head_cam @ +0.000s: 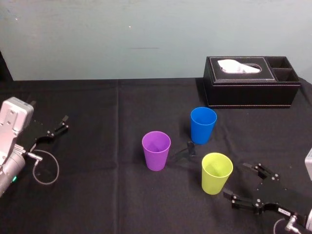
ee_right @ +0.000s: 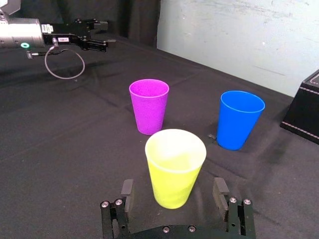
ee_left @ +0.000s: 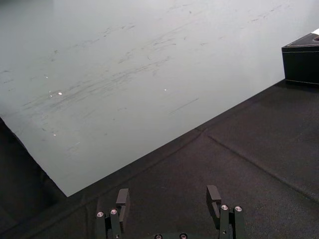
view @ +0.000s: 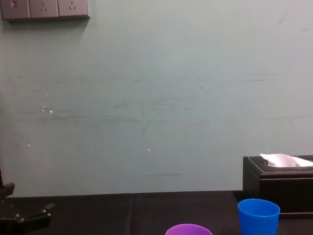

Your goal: Stack the three plastic cups sequentially using one hand.

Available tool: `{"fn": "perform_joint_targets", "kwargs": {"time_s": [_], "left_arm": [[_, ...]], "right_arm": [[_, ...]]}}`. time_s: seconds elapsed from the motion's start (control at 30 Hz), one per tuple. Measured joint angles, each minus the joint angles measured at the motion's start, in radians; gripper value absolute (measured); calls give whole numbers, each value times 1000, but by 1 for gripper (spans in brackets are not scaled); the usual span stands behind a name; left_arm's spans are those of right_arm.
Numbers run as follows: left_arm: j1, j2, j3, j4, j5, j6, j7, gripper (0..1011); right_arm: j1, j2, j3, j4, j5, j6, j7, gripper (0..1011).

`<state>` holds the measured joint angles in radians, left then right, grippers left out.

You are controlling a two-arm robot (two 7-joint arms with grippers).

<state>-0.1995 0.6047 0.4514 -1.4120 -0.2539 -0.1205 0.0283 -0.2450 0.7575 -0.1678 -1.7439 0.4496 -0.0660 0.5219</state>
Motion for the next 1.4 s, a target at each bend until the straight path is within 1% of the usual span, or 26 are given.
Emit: {"fn": "perform_joint_targets", "kwargs": {"time_s": [0.37,0.8,1.4], "left_arm": [[0,0,0,0,0,0,0,1010],[0,0,0,0,0,0,0,1010],[0,0,0,0,0,0,0,1010]], "right_arm": [[9,-23,-8,20,-5,10,9,1004],[21,-36,-15,29,-3,16,13,1004],[56,-55,-39,53,-6,22,15,1004]]}}
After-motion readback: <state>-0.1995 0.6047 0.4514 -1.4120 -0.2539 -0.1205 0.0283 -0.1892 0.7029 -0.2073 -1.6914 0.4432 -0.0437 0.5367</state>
